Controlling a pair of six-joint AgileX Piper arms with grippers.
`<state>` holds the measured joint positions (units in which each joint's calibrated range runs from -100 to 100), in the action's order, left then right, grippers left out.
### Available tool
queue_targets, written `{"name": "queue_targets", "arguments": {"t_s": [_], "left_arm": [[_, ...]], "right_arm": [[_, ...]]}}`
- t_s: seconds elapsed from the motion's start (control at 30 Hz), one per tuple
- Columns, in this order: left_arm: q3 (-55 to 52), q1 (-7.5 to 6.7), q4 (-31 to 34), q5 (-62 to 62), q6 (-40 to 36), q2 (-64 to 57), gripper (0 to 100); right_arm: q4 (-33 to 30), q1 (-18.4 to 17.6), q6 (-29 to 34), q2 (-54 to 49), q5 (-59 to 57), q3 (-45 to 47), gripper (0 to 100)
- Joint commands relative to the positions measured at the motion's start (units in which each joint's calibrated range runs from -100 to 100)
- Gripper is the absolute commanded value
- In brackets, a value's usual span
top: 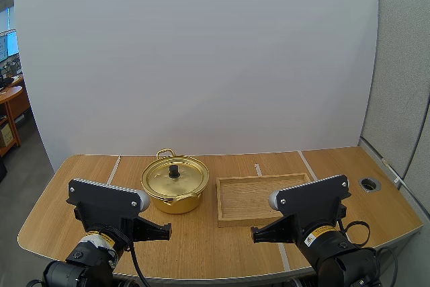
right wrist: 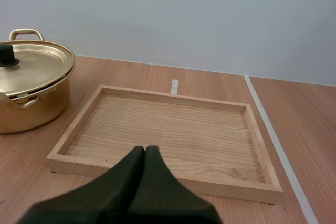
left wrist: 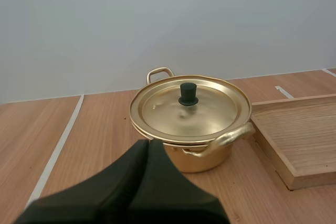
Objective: Open the pot, put the pineapple inside, and close it
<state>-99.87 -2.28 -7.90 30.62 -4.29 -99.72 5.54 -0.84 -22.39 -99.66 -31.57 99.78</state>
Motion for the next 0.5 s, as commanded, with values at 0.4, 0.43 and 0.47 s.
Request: {"name": "queue_targets", "arguments": {"t_s": [0.4,0.43,0.47], "left_arm": [[-0.13,0.09,-0.05,-2.02,-0.83,-0.28,0],[-0.13,0.09,-0.05,-2.02,-0.83,-0.28,0],[-0.13,0.09,-0.05,-2.02,-0.83,-0.28,0]], "right_arm": [[0.12,0.20,0.09,-0.34,0.05,0.22,0],[0.12,0.20,0.09,-0.34,0.05,0.22,0],[0.12,0.20,0.09,-0.34,0.05,0.22,0]]}}
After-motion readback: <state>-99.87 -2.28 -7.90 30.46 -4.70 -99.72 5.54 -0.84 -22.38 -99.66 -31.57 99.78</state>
